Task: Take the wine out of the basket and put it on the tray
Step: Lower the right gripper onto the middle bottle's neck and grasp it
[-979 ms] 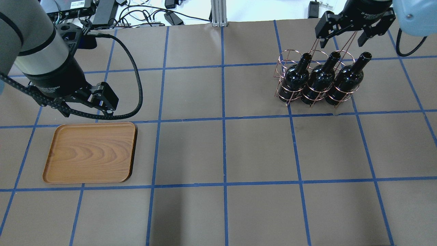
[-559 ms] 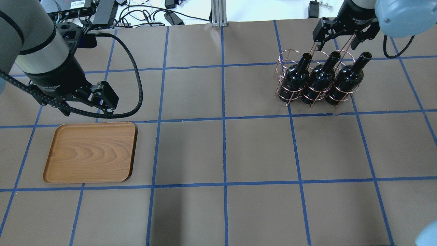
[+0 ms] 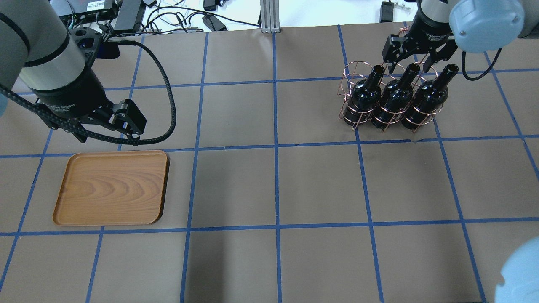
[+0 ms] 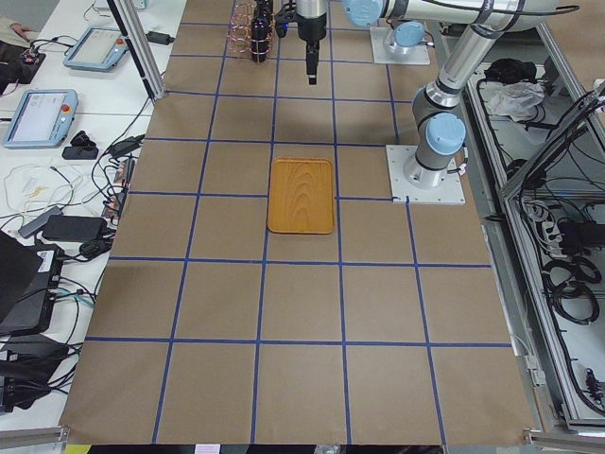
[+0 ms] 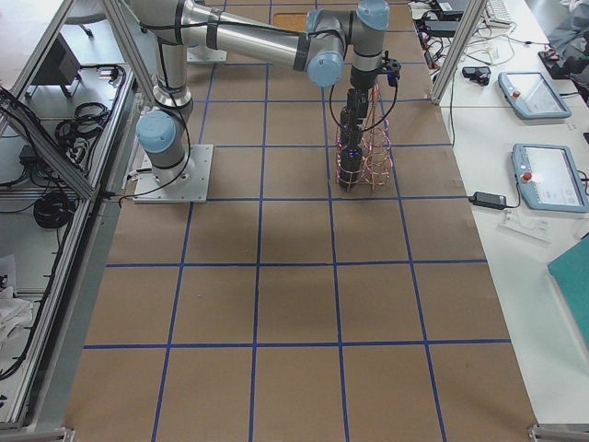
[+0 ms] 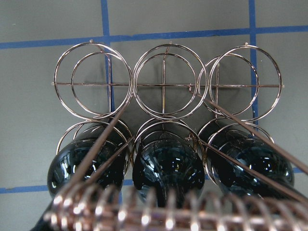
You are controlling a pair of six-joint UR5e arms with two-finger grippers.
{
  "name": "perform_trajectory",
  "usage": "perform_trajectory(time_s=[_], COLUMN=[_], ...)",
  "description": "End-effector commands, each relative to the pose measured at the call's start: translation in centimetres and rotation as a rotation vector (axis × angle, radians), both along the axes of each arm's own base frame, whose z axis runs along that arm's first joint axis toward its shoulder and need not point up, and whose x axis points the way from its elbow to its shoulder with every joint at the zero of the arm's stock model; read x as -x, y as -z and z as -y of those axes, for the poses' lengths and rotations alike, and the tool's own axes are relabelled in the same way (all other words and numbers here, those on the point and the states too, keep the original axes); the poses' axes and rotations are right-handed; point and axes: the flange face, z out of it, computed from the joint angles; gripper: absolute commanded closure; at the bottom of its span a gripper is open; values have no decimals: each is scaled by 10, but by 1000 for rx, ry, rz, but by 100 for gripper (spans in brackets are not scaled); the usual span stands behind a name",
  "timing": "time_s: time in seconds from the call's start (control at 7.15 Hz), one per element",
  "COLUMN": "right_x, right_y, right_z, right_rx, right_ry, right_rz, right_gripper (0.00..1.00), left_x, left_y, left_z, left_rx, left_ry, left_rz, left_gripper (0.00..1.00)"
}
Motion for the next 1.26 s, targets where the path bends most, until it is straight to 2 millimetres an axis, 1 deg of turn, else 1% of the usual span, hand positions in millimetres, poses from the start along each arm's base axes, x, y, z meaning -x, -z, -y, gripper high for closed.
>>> perform_trajectory(time_s=[0.0,0.14,0.28,0.42,0.56,0.7,0.84,0.98,1.12], right_x=[-1,-1,-1,-1,-1,1,-3,-6,-6], right_y=[5,5,7,5,-2,-21,-70,-119,-159], right_z=[-3,-4,-6,-6,-6,-9,-23,-45,-65], right_rx=[-38,-41,-62,-65,-55,-25,16,35,53], right_ry=[-1,-1,1,1,-1,2,-2,0,-3], right_rz=[5,-2,-1,-2,-3,-7,-14,-17,-20], right_gripper=[39,41,51,62,76,85,85,84,84], left_x=[0,0,0,-1,-1,0,0,-1,-1], left_y=[2,1,1,1,1,1,1,1,1], left_z=[0,0,-1,0,0,0,0,0,0], left_rx=[-3,-4,-7,-7,-7,-5,-4,-4,-2], left_ry=[1,1,1,0,0,1,1,0,0], left_rz=[0,0,3,3,3,1,0,1,1], left_gripper=[0,0,0,0,0,0,0,0,0])
